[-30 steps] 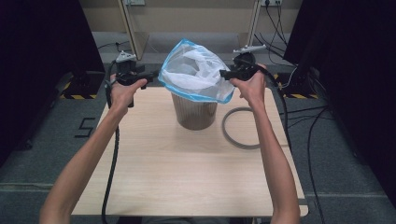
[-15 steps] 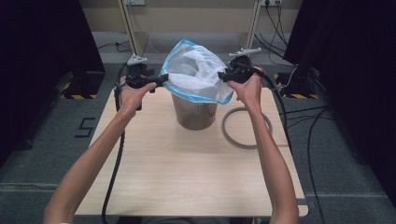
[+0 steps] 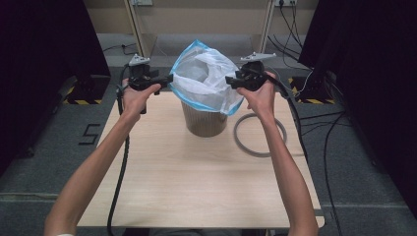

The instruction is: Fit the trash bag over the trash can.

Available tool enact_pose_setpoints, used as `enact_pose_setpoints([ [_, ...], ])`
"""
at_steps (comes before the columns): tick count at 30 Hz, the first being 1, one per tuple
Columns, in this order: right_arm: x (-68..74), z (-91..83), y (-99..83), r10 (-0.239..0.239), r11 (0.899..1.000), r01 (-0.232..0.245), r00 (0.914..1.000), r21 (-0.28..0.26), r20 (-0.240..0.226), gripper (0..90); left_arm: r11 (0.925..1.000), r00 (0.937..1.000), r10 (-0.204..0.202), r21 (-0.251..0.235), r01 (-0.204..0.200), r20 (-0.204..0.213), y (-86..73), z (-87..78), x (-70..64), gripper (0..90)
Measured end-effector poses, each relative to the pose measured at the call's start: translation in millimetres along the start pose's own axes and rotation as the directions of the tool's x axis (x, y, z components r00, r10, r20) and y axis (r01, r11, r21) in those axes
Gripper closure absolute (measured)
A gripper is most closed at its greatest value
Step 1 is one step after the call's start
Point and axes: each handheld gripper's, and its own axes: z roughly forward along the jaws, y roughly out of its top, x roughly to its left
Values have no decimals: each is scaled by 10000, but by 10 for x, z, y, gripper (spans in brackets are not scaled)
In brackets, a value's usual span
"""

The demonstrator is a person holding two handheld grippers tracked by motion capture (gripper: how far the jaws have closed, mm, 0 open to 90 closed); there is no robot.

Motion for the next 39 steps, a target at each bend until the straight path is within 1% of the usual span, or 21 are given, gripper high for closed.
enact_pose_setpoints([
  [2,-76,62,38,132,9994,-135,9999,325,93,536,9998,9998,185,75,-185,97,-9,10,-69,329],
  [3,-76,62,38,132,9994,-135,9999,325,93,536,9996,9996,253,127,-254,134,-12,26,-100,329],
  [4,-91,91,42,85,9991,-90,9999,418,134,536,9997,9996,216,91,-218,185,-13,61,-127,329],
  [7,-85,159,44,64,9980,-74,9999,635,152,540,9994,9996,254,234,-256,99,-13,135,-124,336],
  [9,-50,158,31,-40,9977,34,9999,675,94,532,9990,9995,306,332,-304,-50,-13,182,-88,345],
  [12,1,129,-9,-269,9962,255,9995,837,153,474,9998,9998,38,205,-34,-219,-2,230,21,346],
  [14,40,91,-28,-285,9963,278,9996,808,72,442,9998,9995,-8,214,15,-322,21,257,81,355],
  [16,65,51,-17,-249,9972,250,9997,710,-22,421,9995,9988,165,288,-151,-461,52,293,110,359],
  [17,61,32,0,-291,9975,285,9995,651,86,415,9993,9986,215,325,-199,-479,64,304,117,357],
  [19,18,13,47,-99,9985,85,9996,533,255,401,9994,9981,127,322,-107,-603,94,314,117,357],
  [20,-47,18,92,256,9988,-265,9994,422,225,396,9995,9980,131,292,-113,-619,104,306,105,353],
  [21,-47,18,92,256,9988,-265,9994,422,225,396,9995,9980,169,284,-152,-615,111,295,96,353],
  [23,-101,52,124,484,9976,-493,9986,487,192,395,9996,9982,207,227,-195,-558,115,248,62,330],
  [25,-135,112,137,376,9963,-395,9989,769,268,427,9997,9990,219,154,-213,-379,96,173,15,320],
  [27,-143,166,133,168,9948,-194,9995,1000,271,481,9987,9987,453,241,-447,-232,46,97,-53,310],
  [30,-108,192,111,-234,9949,202,9992,989,317,586,9984,9988,484,280,-482,-75,-27,48,-113,308],
  [31,-90,194,103,-279,9943,247,9992,1034,293,599,9983,9987,499,308,-496,-97,-49,45,-123,308],
  [33,-36,170,80,-464,9925,406,9978,1154,479,633,9981,9984,526,332,-520,-188,-67,59,-112,308],
  [35,49,110,39,-772,9908,702,9954,1157,575,621,9989,9986,369,306,-358,-387,-73,97,-26,318],
  [37,107,71,20,-829,9906,776,9956,1130,431,596,9985,9964,407,402,-378,-740,-81,129,29,325],
  [39,167,22,-2,-862,9917,834,9960,975,248,576,9985,9955,319,463,-279,-891,-80,165,69,327],
])
